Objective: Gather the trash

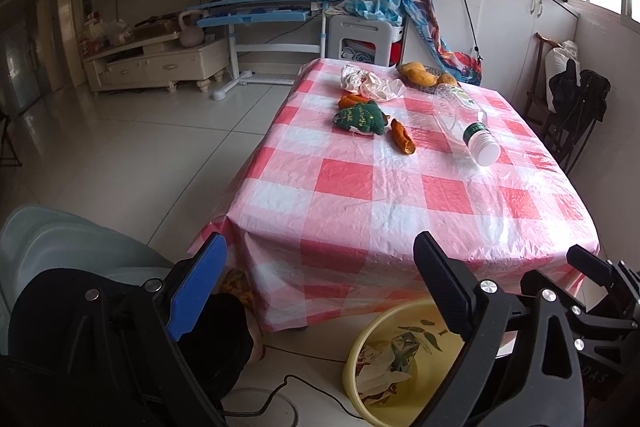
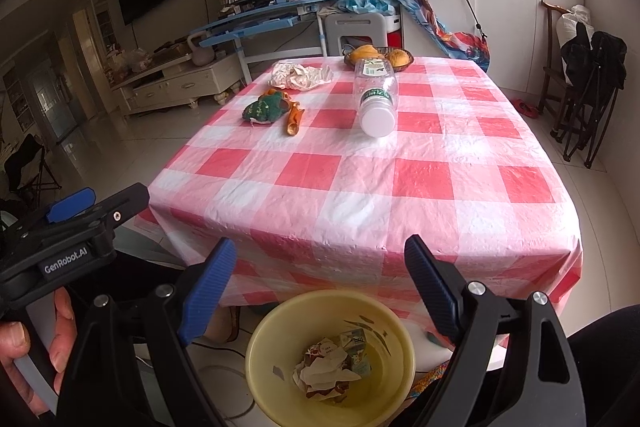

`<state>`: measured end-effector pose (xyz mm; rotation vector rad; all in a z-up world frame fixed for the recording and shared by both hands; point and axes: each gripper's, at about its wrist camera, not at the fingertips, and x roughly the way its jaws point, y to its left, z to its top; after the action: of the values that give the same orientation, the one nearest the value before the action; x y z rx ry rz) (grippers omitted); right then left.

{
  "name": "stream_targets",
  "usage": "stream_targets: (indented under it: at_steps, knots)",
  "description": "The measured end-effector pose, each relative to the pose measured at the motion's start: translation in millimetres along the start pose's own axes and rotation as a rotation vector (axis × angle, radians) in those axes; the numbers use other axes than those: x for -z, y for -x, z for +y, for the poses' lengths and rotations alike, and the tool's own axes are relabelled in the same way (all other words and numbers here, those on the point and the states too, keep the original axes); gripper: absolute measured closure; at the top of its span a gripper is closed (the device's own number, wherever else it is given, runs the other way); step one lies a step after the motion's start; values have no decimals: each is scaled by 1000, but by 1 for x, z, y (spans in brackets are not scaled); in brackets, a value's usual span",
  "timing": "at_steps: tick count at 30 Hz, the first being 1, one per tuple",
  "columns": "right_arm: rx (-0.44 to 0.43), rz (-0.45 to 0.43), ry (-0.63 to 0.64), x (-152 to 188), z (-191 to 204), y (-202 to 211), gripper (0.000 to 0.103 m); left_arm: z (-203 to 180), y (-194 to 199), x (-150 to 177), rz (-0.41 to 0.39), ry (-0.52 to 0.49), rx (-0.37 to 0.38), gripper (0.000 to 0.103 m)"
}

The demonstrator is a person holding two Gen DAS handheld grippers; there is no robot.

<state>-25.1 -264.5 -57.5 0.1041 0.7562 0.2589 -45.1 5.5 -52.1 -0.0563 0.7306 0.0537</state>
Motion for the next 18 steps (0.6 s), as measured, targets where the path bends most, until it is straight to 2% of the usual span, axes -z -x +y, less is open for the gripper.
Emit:
stream_targets:
  at_steps: [9,14,18]
  knots:
    - [-31,5,29,-8,12,-4,20,17,-6,-3,28,82,0,12]
    - [-59,14,86,-30,24,-12,20,22,-7,-4,46,113,13,12]
    - [-86,41,114,-56,29,-35,23,21,-10,-4,65,112,23,12]
